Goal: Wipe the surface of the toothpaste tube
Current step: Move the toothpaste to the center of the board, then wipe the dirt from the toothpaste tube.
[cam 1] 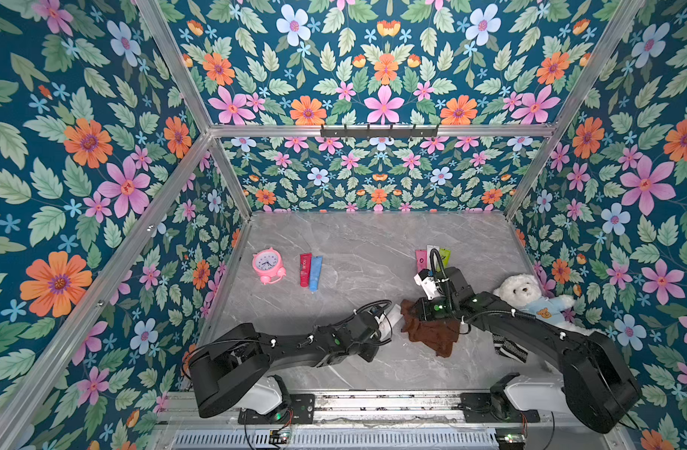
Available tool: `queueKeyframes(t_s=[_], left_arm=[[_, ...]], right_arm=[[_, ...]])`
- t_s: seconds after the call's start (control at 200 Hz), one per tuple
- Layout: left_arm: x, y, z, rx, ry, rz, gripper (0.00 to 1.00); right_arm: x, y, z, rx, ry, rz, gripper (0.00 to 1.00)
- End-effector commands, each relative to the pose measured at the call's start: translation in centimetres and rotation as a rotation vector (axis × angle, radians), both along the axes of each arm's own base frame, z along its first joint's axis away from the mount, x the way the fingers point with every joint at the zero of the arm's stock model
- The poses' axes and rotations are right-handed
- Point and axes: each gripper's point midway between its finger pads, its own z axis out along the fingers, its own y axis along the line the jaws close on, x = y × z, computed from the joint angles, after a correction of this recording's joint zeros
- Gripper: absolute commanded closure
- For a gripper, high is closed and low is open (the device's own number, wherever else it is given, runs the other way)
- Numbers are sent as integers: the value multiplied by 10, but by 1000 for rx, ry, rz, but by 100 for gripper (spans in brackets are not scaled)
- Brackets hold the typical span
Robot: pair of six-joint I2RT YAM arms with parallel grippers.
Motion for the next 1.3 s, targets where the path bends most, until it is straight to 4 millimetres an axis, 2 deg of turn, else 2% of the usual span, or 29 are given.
queueKeyframes(t_s=[0.0, 0.08, 0.235, 0.4, 0.555, 0.76, 0.865, 0.925, 1.005, 1.21, 1.295], left_arm=[[-3, -7, 0, -19, -20, -40, 78], [-6, -8, -4, -9, -22, -43, 80], [-7, -7, -6, -6, -33, -39, 83], [-5, -4, -5, -13, -45, -24, 88], [-5, -3, -6, -11, -46, -22, 89], [-6, -6, -9, -5, -39, -33, 90], [-6, -8, -10, -4, -37, -39, 90], [-6, -8, -11, -3, -33, -41, 90], [-6, -8, -10, -3, -34, -43, 91], [-7, -6, -7, -16, -43, -40, 91], [-8, -7, -8, -11, -40, -43, 92]], right_arm=[[13, 8, -5, -12, -10, 7, 100], [18, 11, -19, -57, 6, 18, 100], [17, 4, -53, -159, 52, 11, 100], [1, -1, -78, -185, 123, 17, 100], [-23, 0, -86, -167, 155, 25, 100], [-60, 34, -77, -70, 176, 101, 100], [-67, 47, -71, -28, 176, 121, 100], [-64, 47, -70, -21, 167, 107, 100], [-53, 38, -69, -44, 145, 73, 100], [1, -5, -51, -45, 88, -53, 100], [17, -13, -46, -68, 73, -65, 100]])
